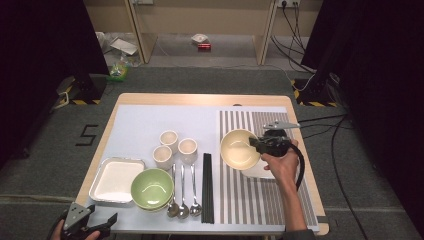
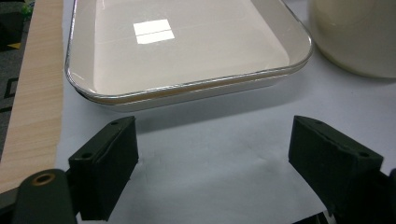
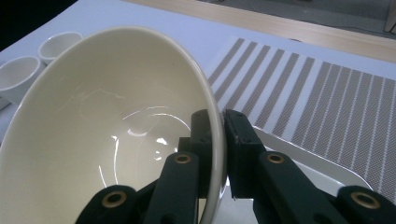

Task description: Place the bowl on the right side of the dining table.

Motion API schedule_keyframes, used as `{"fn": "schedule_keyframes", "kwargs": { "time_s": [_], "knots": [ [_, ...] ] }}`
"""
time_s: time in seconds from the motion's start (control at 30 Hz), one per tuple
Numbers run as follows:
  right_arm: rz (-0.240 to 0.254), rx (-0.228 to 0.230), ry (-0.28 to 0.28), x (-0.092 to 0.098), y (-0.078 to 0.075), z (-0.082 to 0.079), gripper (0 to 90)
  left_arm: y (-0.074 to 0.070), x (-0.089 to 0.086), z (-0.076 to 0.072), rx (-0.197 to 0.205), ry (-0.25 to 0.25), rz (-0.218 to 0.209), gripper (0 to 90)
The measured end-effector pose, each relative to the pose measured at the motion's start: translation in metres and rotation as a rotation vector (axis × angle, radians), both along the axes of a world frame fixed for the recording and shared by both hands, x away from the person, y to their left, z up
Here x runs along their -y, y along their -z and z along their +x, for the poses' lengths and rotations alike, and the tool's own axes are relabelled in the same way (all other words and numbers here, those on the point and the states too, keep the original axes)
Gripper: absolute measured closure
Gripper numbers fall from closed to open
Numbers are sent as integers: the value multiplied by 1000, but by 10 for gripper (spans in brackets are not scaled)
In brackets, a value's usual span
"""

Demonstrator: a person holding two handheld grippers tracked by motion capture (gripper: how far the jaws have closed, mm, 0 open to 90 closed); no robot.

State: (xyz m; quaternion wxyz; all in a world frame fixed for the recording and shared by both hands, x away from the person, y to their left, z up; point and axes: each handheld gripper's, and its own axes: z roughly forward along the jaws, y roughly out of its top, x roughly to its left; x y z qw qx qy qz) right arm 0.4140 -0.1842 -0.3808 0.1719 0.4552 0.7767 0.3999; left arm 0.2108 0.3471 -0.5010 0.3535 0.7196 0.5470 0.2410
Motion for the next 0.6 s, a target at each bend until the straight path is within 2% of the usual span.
{"fn": "schedule_keyframes", "kwargs": {
  "time_s": [0.07, 0.2, 0.27, 0.4, 0.5, 0.6],
  "knots": [
    [1, -1, 10, 5, 1, 1, 831, 1, -1, 1, -10, 1, 3, 152],
    [6, -7, 32, 13, 3, 2, 831, 3, 0, 4, -4, -5, -5, 152],
    [8, -13, 43, 17, 5, 3, 831, 5, 0, 6, -22, -1, 1, 152],
    [9, -23, 59, 24, 7, 4, 831, 6, 0, 6, -17, 0, 2, 147],
    [8, -32, 78, 32, 10, 5, 830, 8, 3, 4, -3, -8, 20, 137],
    [3, -39, 87, 36, 13, 6, 830, 9, 2, 5, -1, -5, 15, 136]
  ]
}}
